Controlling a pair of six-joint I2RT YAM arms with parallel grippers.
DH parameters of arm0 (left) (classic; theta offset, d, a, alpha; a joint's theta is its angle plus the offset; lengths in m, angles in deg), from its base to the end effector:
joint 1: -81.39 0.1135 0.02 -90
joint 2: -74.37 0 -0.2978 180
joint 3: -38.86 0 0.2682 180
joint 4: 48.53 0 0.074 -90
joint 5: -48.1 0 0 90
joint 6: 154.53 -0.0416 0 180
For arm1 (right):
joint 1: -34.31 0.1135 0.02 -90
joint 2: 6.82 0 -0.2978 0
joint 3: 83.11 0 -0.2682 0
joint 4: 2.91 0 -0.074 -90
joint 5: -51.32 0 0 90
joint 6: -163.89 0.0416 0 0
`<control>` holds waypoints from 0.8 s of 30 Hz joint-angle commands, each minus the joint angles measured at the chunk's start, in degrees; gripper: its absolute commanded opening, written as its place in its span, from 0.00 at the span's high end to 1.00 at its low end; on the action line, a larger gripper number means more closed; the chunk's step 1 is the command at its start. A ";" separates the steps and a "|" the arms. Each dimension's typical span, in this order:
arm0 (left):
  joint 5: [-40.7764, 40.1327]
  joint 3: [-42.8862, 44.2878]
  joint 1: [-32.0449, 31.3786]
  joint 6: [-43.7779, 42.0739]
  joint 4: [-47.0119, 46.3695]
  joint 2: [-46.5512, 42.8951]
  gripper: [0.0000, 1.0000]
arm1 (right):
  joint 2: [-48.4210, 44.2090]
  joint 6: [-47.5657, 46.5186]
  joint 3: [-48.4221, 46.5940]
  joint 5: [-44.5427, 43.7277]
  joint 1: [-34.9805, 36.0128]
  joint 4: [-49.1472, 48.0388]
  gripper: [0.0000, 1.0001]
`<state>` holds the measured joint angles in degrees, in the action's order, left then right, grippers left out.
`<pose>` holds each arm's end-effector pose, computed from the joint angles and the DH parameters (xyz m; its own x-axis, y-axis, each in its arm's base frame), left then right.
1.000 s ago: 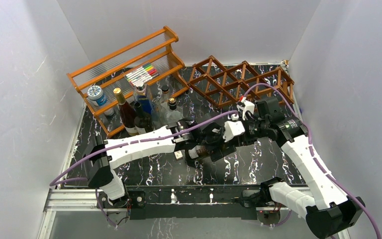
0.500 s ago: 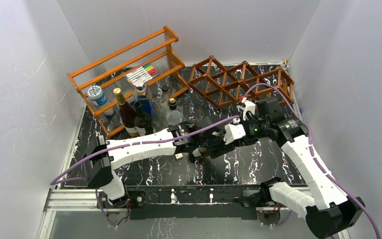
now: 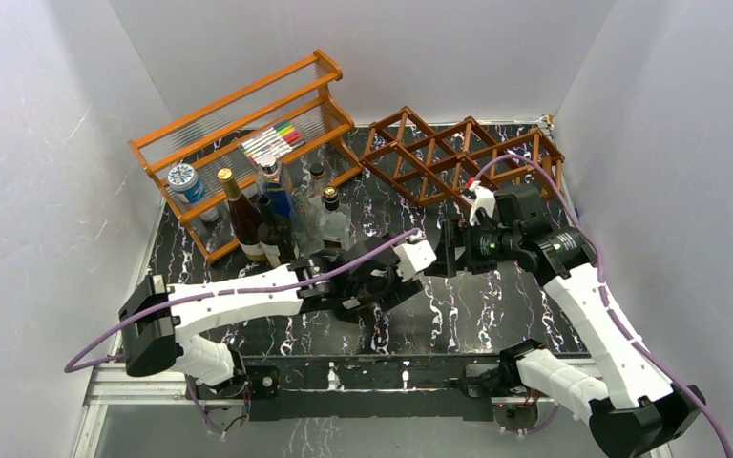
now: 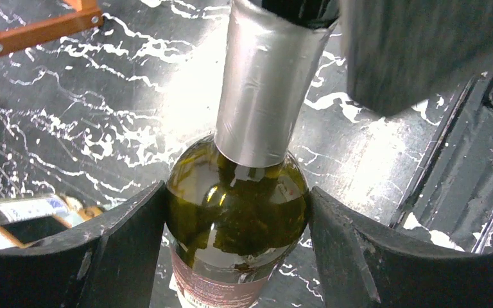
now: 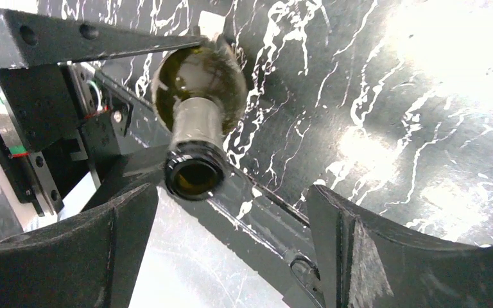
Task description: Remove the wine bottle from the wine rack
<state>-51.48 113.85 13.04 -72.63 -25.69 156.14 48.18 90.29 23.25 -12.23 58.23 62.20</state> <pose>0.1332 -0.3169 0.3197 -0.0589 0.5250 -0.8491 0.8802 0.4286 0.2039 0.1570 0.0899 0.3625 -0.8175 -0.0860 -0.5695 -0.4301 0.7488 0.5043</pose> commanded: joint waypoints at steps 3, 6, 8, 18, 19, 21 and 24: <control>-5.79 -6.32 0.25 4.53 -6.20 -10.93 0.78 | -4.27 6.78 -5.55 -11.85 0.15 -4.44 0.02; -6.41 -9.01 0.29 5.30 -10.06 -15.27 0.80 | -6.57 9.57 -5.46 -13.36 0.14 -7.29 0.02; -7.64 -9.81 0.24 5.47 -10.68 -17.50 0.81 | -7.40 10.62 -5.16 -13.23 0.09 -8.46 0.02; -16.91 -13.14 0.33 10.86 -9.23 -28.78 0.97 | -7.10 12.77 -3.10 -12.99 0.12 -10.52 0.02; -18.36 -13.89 0.33 11.46 -9.90 -30.08 1.00 | -7.15 13.04 -2.68 -12.74 0.15 -11.05 0.02; -21.05 -14.78 0.42 12.32 -10.67 -32.47 1.00 | -7.11 13.44 -2.03 -12.43 0.11 -12.09 0.02; -24.65 -13.46 0.50 13.35 -8.42 -34.31 1.00 | -6.56 13.65 -1.96 -12.15 0.14 -12.32 0.02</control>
<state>-67.94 98.24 13.17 -61.48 -29.87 125.59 41.58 102.80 21.24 -25.01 58.34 54.29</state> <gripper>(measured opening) 0.697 0.981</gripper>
